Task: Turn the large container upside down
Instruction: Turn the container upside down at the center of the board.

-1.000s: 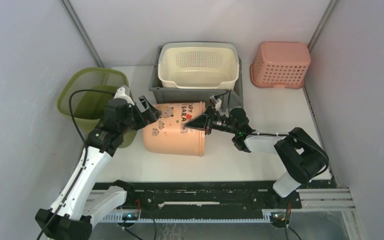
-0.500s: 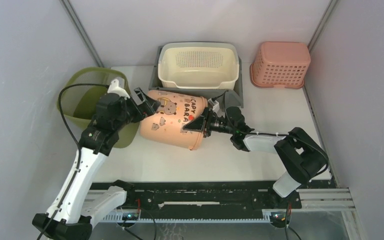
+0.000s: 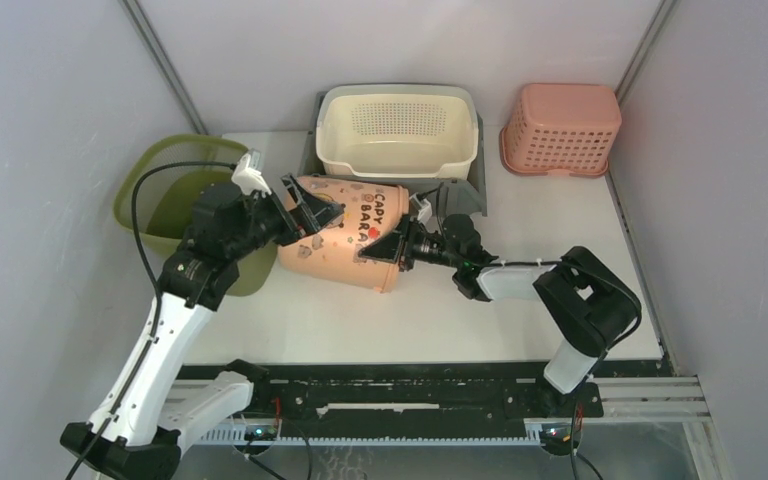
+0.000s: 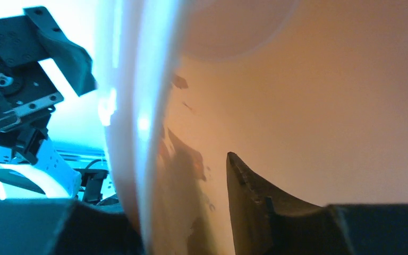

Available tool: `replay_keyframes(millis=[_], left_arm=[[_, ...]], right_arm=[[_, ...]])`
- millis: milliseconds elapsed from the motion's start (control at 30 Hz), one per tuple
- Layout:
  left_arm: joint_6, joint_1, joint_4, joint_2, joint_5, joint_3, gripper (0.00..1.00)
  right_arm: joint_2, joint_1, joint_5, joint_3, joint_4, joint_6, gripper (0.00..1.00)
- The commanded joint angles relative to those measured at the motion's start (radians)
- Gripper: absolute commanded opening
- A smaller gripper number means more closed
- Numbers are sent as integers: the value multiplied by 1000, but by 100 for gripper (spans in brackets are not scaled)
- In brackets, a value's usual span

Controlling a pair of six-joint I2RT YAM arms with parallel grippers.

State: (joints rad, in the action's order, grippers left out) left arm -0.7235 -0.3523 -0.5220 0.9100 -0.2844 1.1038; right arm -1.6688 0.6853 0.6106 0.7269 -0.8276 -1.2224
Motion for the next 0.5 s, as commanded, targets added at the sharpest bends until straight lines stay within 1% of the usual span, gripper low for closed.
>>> replay_keyframes(millis=[0,200,467], left_arm=[[41,6,-38,-16,47,79,99],[45,49,-77,-45,82,69,100],[104,101,-117,-45,117,111,100]], right_arm=[[-94,-23,10,-60,-9,-86,42],[-167,-36,37,-102,-163,-157,43],[-209,-58,69,-152,-265,-189,43]])
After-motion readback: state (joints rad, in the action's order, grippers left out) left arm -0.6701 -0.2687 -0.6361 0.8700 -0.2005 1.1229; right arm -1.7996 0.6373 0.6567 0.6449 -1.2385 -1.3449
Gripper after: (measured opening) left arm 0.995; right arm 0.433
